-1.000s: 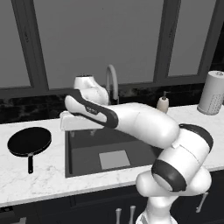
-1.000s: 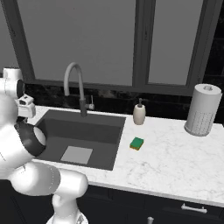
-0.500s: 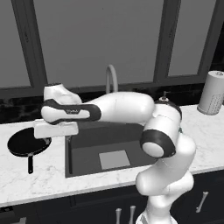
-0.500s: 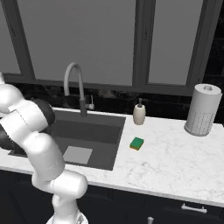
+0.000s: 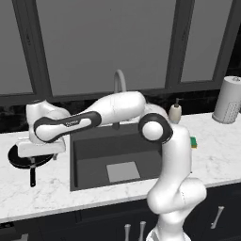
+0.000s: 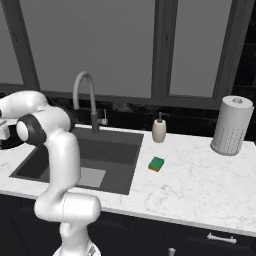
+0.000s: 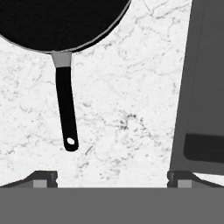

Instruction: Pick the pan and sponge and place them into the sink. Then turn on the water.

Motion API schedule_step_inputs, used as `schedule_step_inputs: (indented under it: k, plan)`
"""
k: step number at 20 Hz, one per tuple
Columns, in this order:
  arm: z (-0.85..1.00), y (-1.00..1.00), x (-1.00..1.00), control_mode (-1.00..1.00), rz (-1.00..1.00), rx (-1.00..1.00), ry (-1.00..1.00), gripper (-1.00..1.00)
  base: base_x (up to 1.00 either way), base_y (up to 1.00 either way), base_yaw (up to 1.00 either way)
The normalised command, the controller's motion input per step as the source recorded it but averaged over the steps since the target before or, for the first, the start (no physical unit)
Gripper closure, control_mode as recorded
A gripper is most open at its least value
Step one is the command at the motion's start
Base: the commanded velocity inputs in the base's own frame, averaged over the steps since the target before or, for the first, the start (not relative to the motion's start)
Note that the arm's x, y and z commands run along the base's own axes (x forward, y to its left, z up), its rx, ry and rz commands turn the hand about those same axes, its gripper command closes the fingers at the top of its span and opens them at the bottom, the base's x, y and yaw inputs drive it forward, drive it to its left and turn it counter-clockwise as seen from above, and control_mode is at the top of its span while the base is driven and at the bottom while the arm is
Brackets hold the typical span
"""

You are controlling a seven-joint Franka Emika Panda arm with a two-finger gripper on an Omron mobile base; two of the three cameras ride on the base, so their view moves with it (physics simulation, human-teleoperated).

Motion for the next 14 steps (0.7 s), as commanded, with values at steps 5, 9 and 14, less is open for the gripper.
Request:
schedule_step_inputs:
  k: [5, 9, 14]
  plan:
    - [-0.29, 0.57, 0.19, -1.00, 0.00, -0.01, 0.00, -1.00, 0.00, 0.00, 0.00]
    - [-0.16, 0.33, 0.10, -1.00, 0.00, 0.00, 0.00, -1.00, 0.00, 0.00, 0.00]
    - [-0.08, 0.08, 0.01, -1.00, 0.00, 0.00, 0.00, -1.00, 0.00, 0.00, 0.00]
